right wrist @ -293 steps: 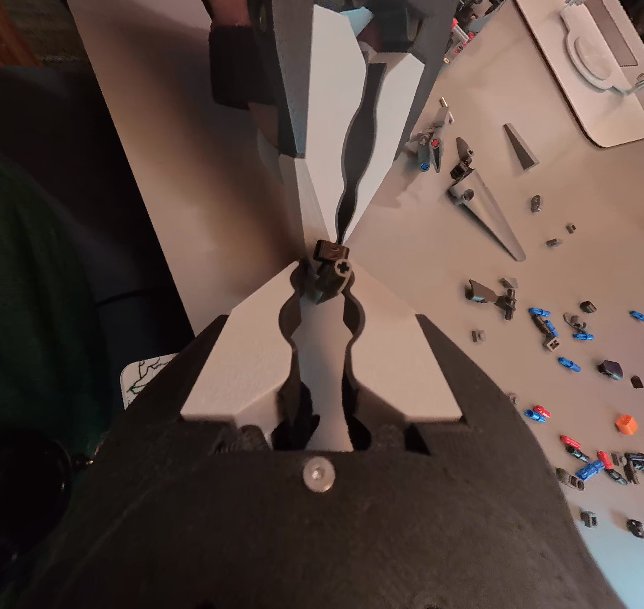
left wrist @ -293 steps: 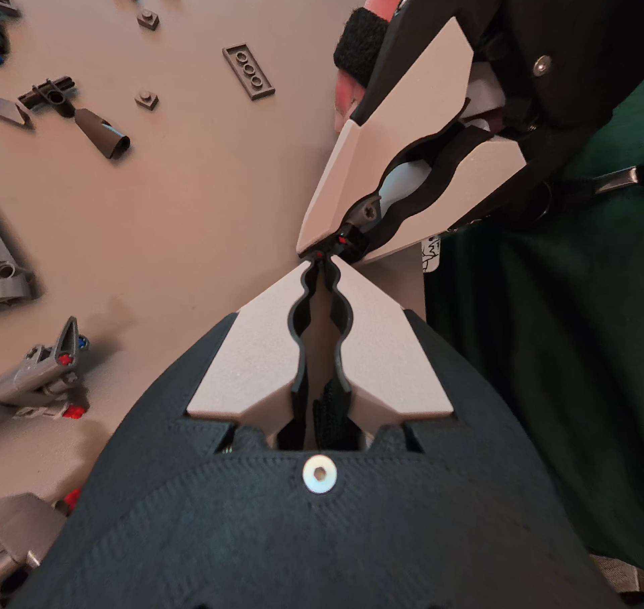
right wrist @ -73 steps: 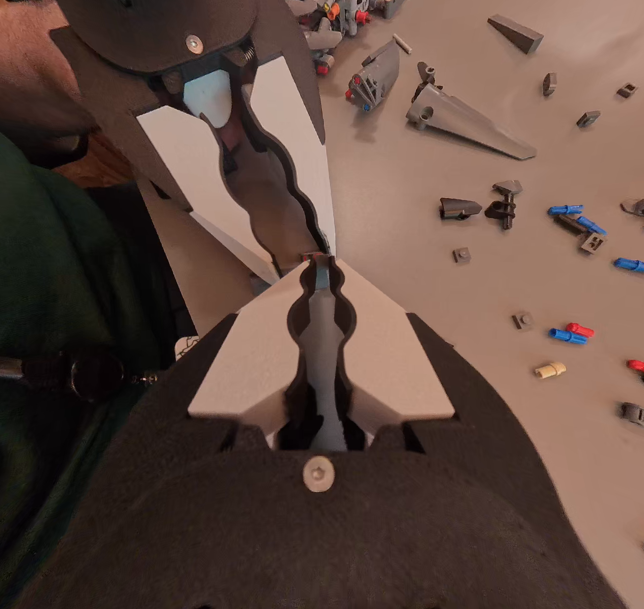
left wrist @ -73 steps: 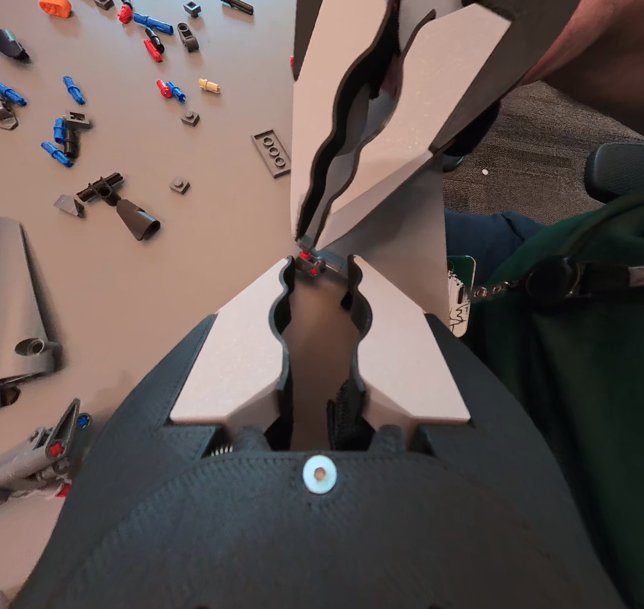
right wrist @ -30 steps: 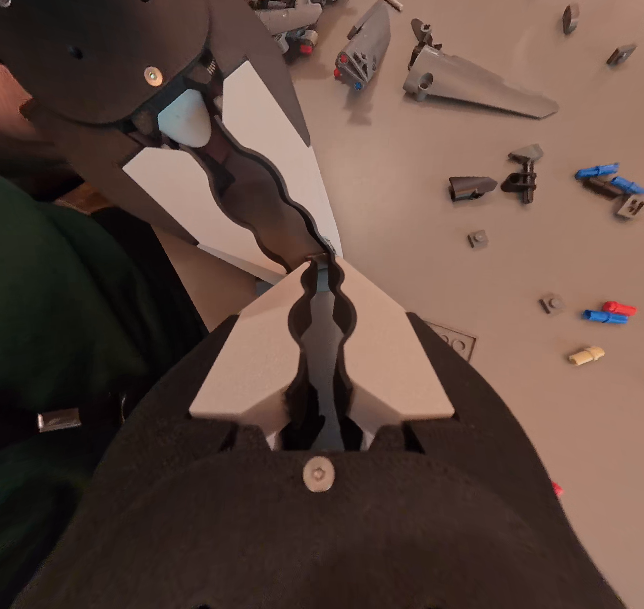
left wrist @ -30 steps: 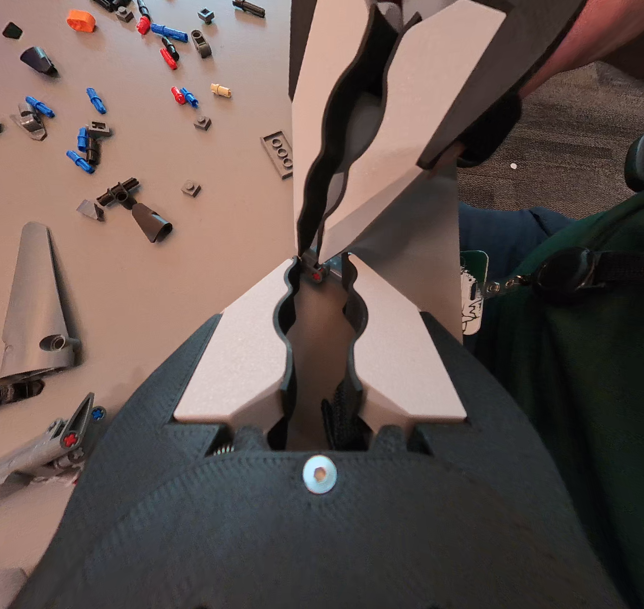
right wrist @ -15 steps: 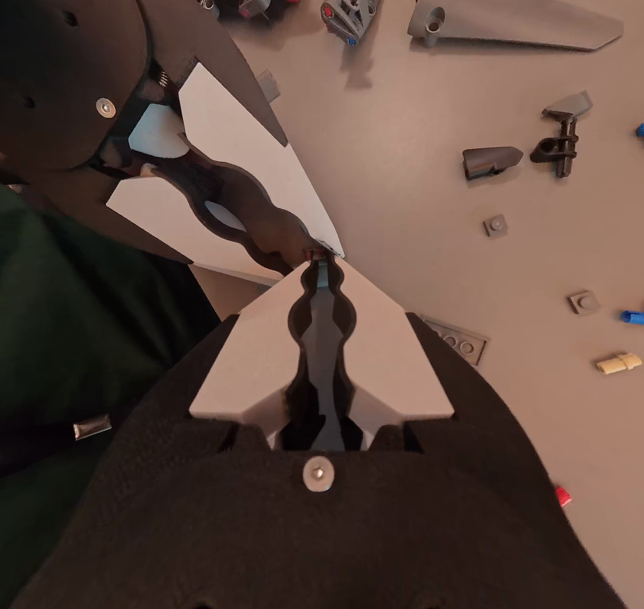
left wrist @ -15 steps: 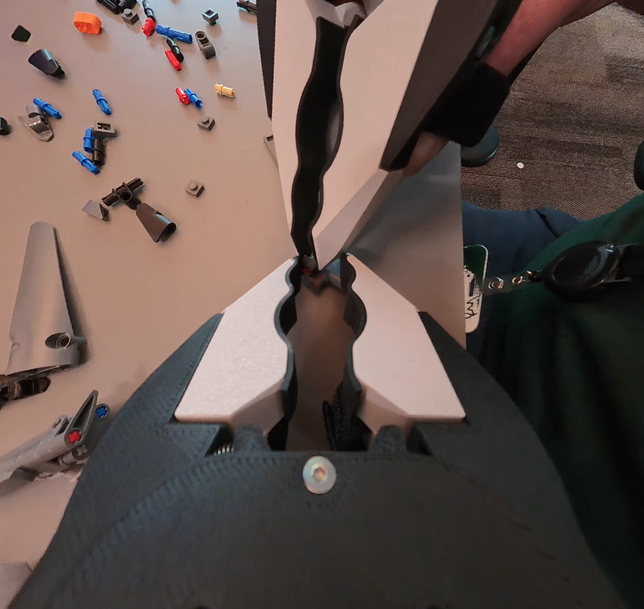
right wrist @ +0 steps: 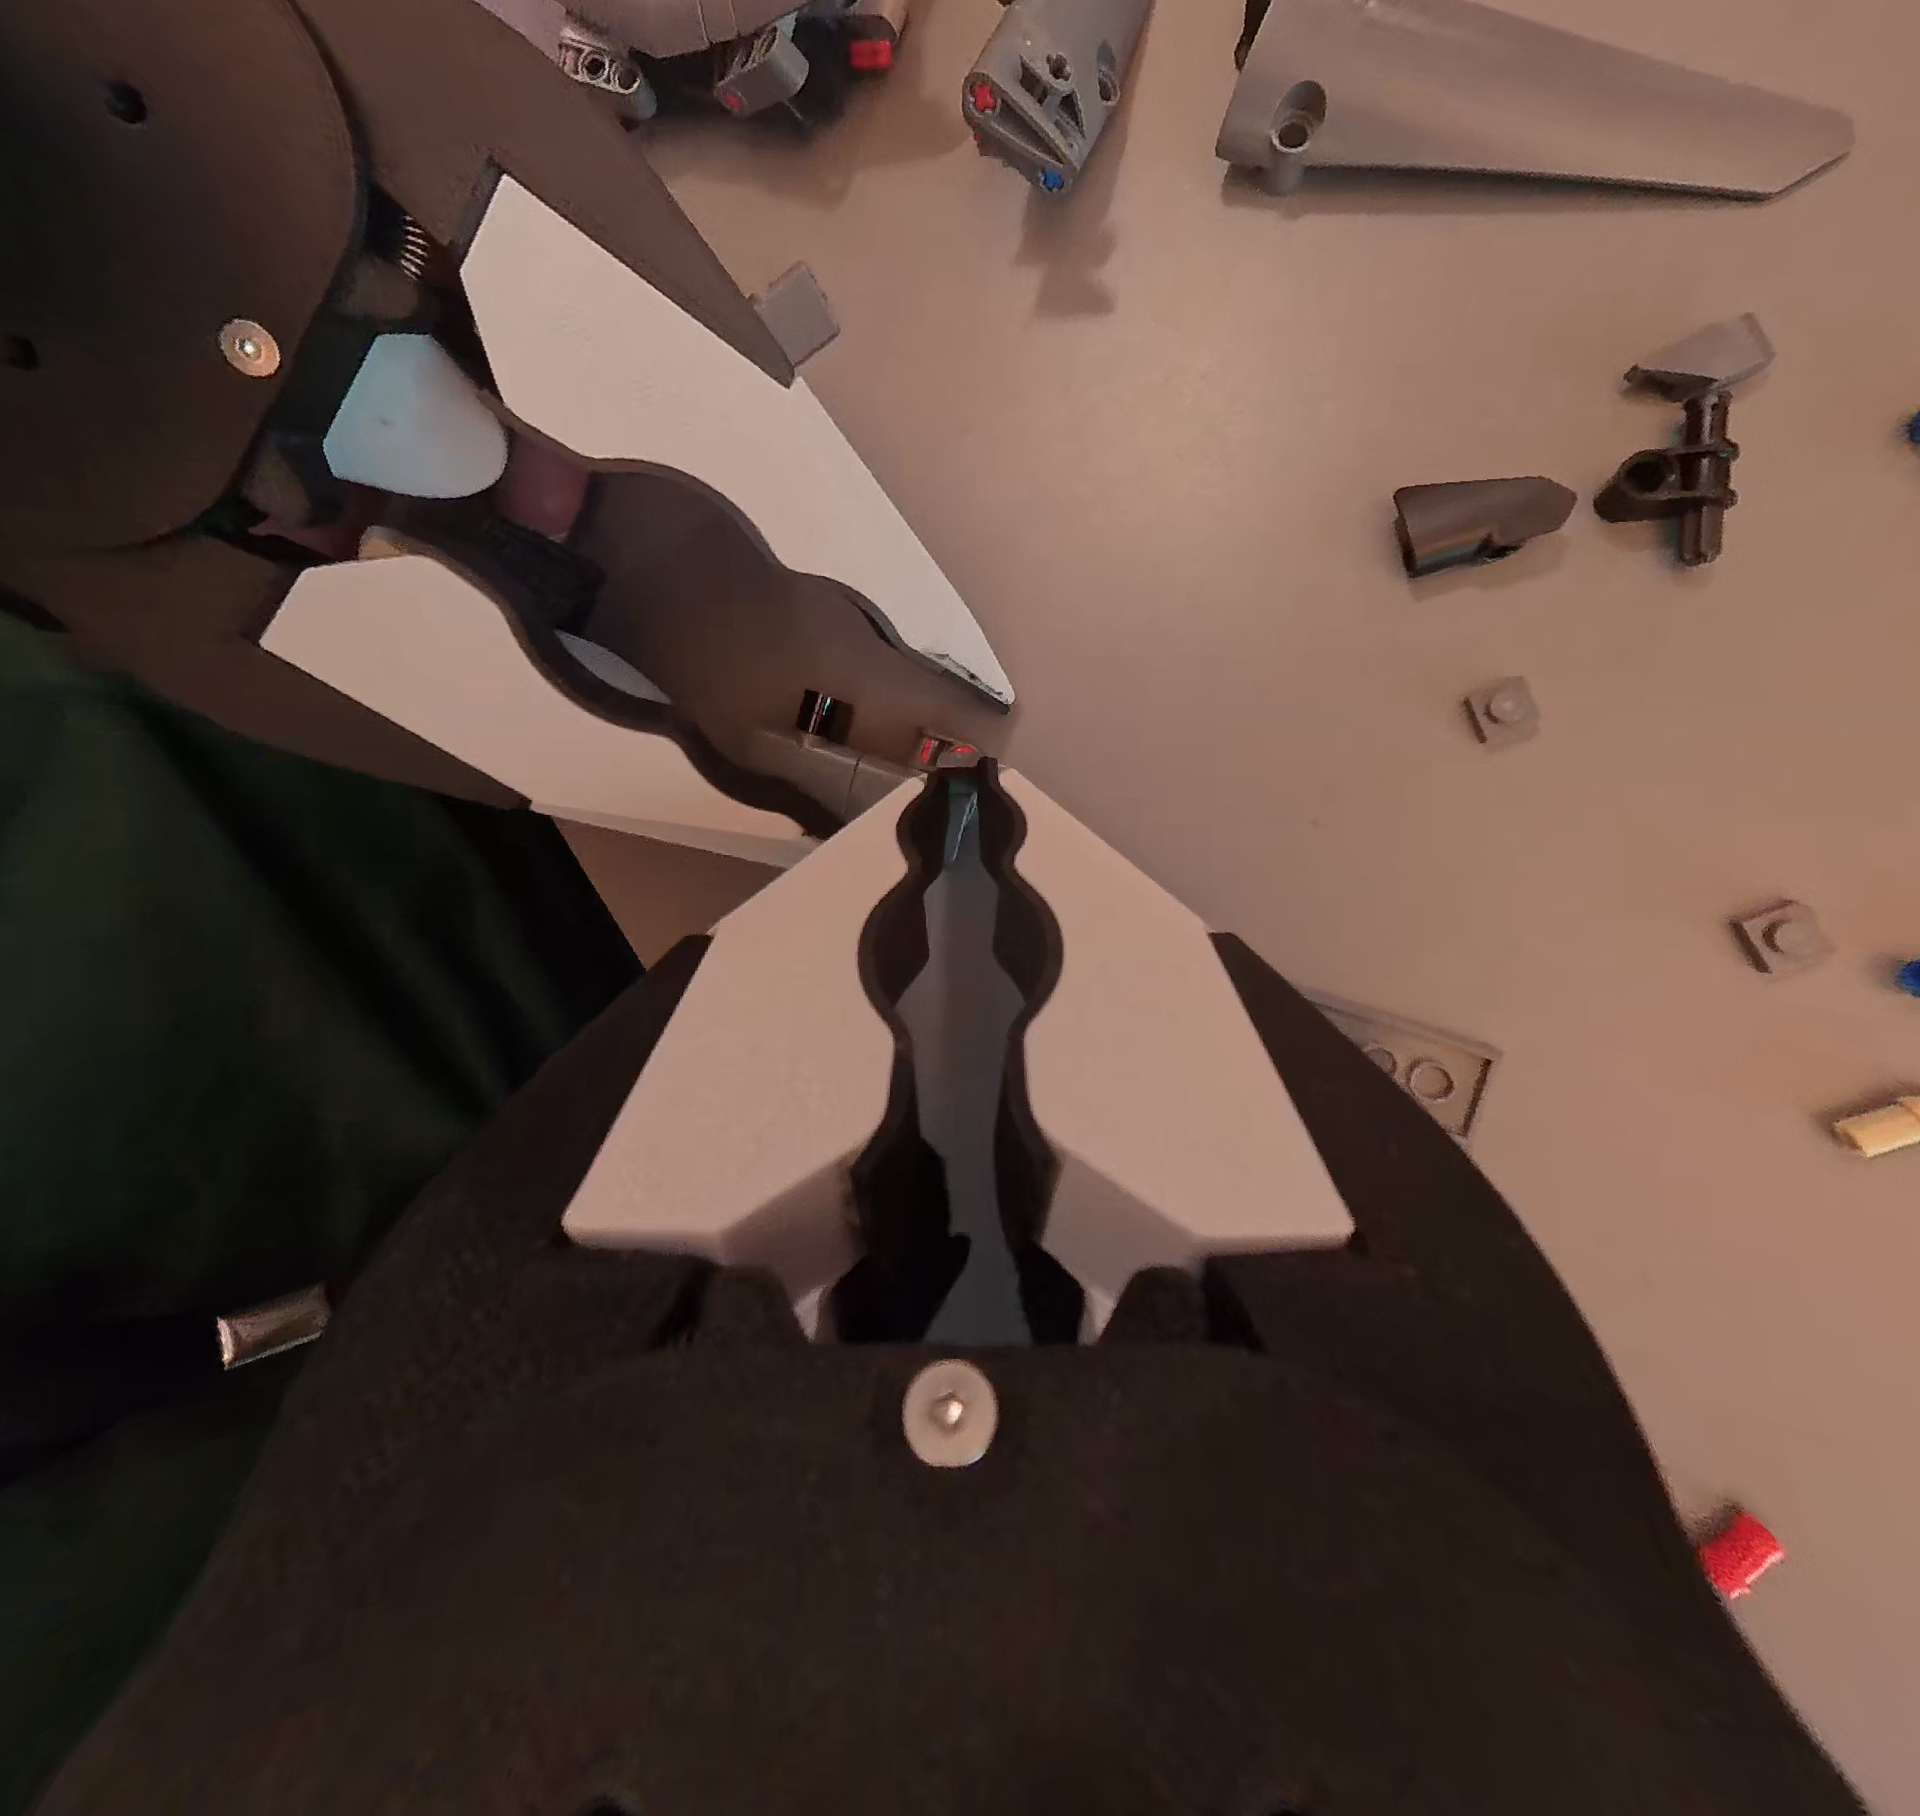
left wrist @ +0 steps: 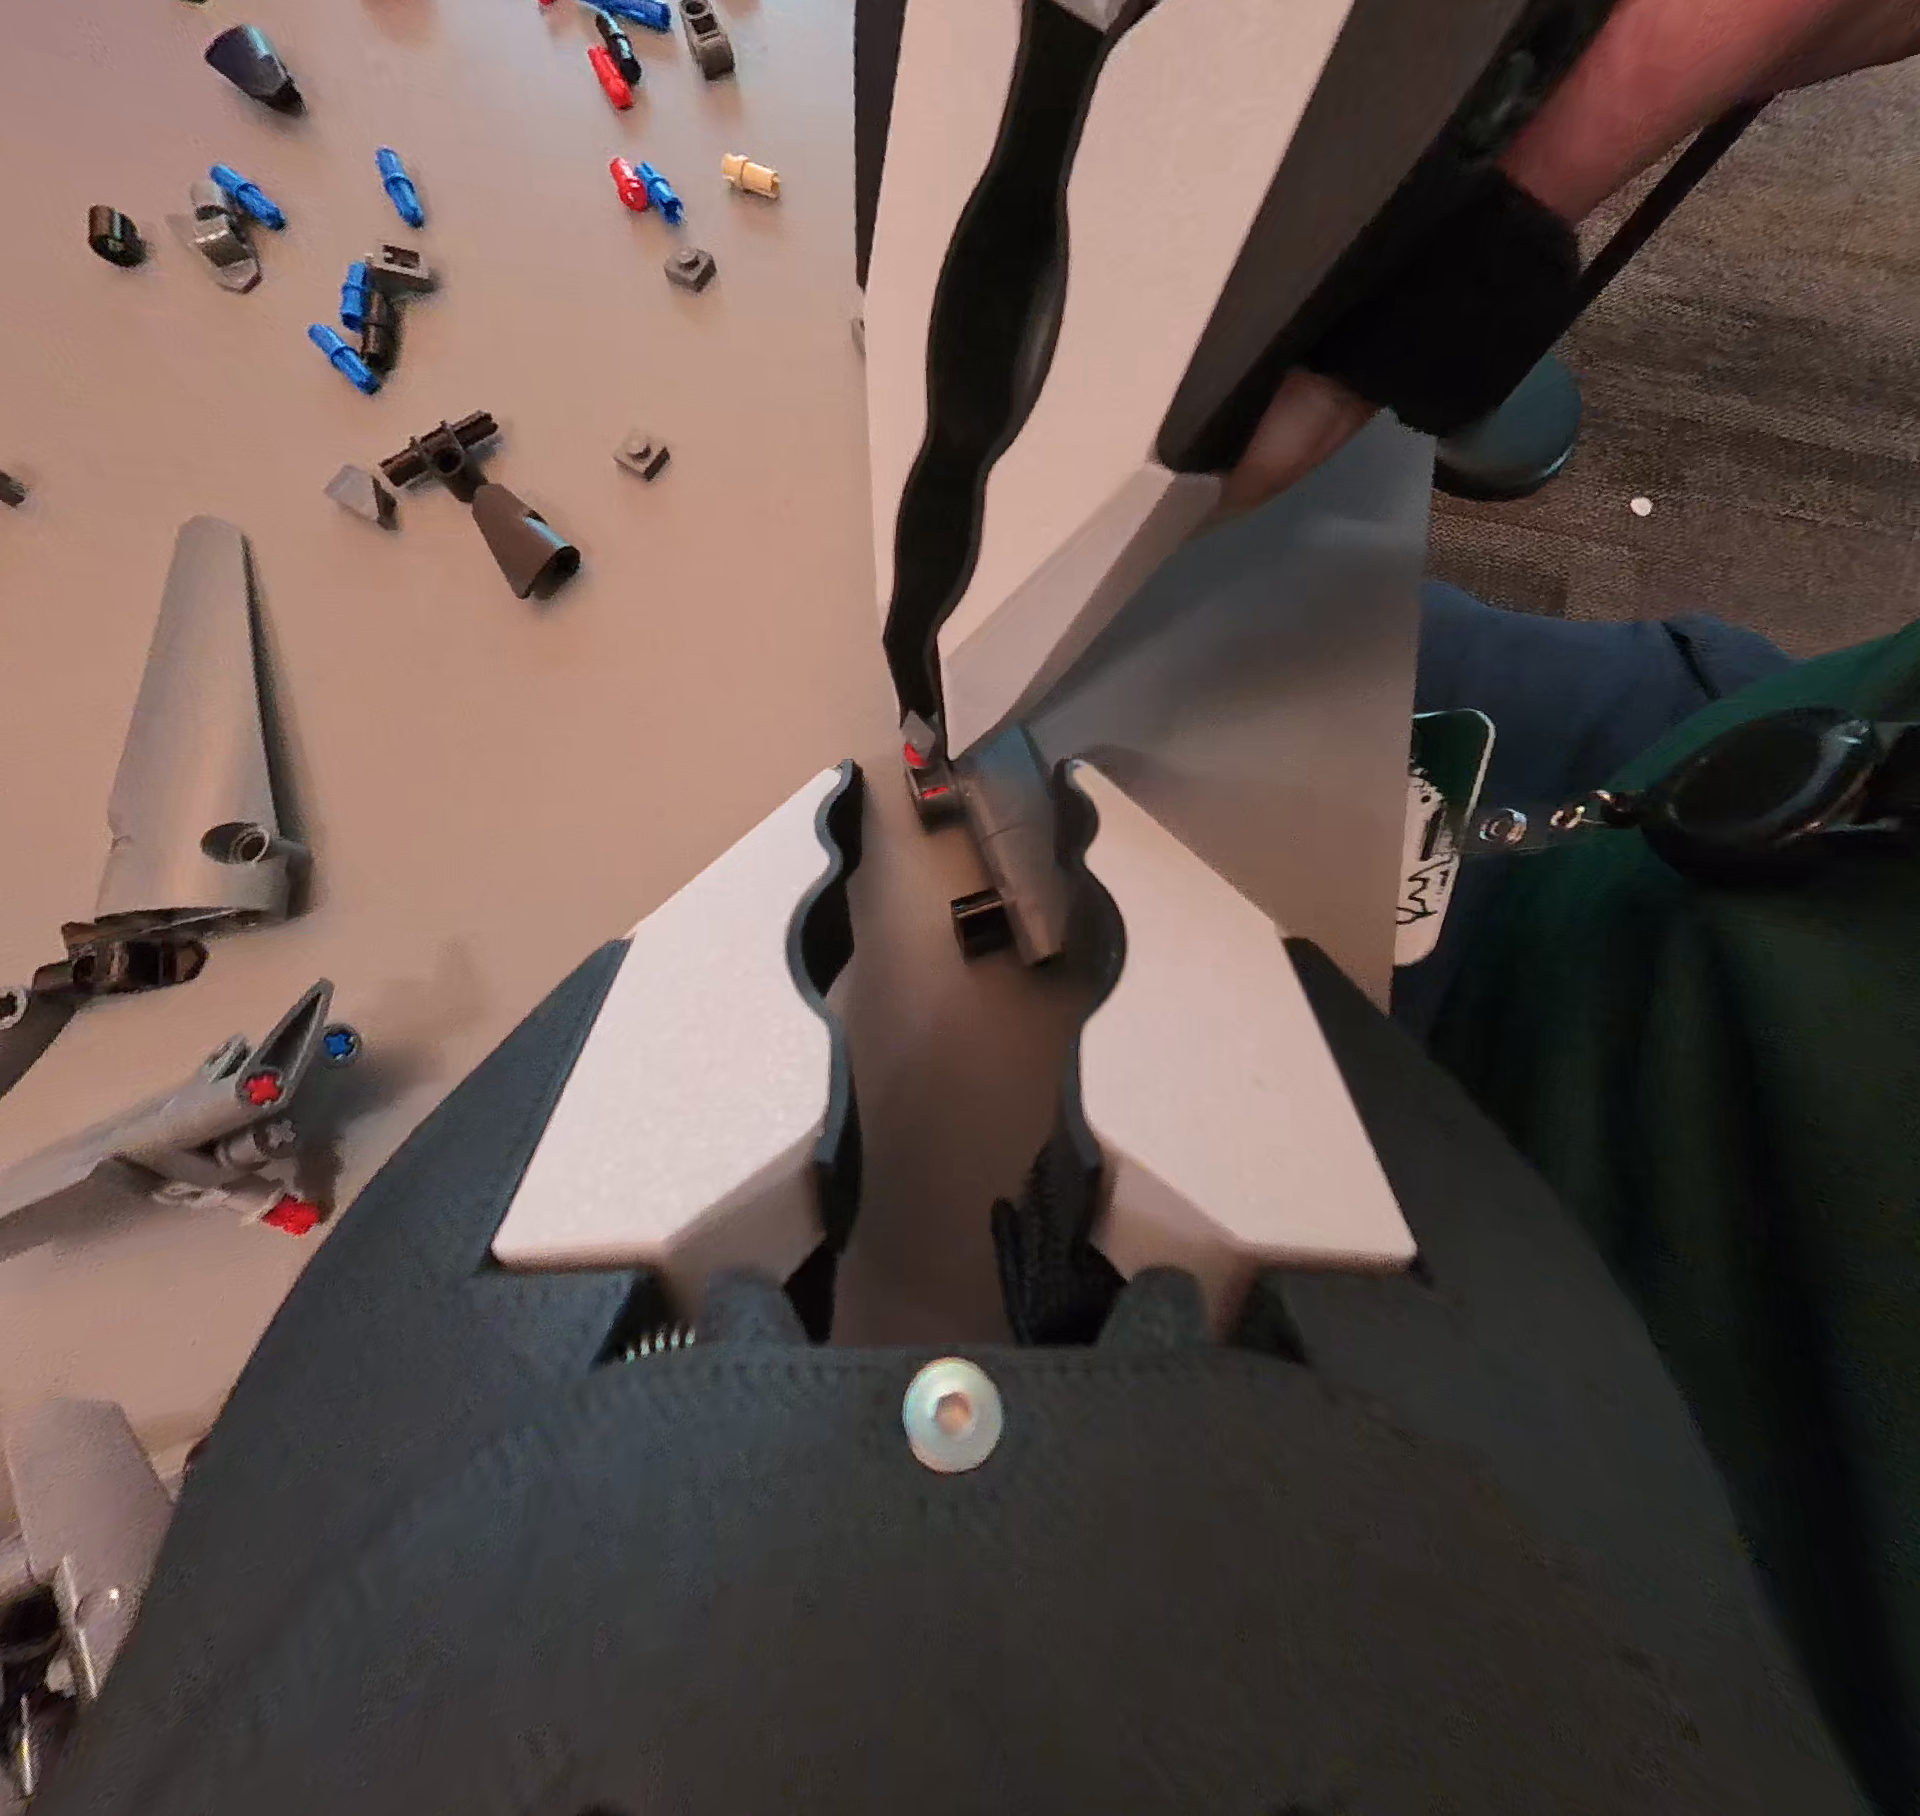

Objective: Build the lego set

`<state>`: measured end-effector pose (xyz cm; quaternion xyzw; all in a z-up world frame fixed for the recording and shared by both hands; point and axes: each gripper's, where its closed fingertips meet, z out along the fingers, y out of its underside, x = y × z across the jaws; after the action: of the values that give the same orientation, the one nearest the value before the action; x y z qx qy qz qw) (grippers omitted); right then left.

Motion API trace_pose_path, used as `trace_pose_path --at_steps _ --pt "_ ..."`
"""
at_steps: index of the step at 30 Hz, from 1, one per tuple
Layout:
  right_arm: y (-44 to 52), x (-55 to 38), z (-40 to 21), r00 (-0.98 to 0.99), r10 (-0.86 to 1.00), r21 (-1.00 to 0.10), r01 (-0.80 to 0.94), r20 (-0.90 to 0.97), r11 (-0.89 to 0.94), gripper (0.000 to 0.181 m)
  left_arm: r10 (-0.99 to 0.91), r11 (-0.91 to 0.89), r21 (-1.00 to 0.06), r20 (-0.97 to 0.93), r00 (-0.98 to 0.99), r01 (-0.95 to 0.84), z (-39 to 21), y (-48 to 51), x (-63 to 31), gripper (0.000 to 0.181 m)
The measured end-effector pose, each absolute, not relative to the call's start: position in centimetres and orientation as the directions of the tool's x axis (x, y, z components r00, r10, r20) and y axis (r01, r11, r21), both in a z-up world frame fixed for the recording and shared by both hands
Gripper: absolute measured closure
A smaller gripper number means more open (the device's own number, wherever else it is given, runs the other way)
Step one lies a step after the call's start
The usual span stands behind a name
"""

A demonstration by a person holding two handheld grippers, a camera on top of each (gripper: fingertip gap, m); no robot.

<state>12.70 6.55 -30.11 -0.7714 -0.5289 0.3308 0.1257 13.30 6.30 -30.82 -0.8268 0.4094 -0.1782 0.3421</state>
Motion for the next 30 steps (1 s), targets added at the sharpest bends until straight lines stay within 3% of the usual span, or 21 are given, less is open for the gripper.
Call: trace_pose_path --at_steps 19,30 --pt "6.26 12.51 -30.07 0.317 0.820 -0.368 0.775 -0.476 -0.513 0.177 -0.786 -0.311 -0.711 -0.181 0.591 -0.631 -30.83 6.07 13.50 0.158" --pt "6.35 12.39 -29.92 0.331 0.732 -0.396 0.672 -0.595 -0.626 0.175 -0.791 -0.320 -0.715 -0.160 0.591 -0.621 -30.83 6.05 13.55 0.158"
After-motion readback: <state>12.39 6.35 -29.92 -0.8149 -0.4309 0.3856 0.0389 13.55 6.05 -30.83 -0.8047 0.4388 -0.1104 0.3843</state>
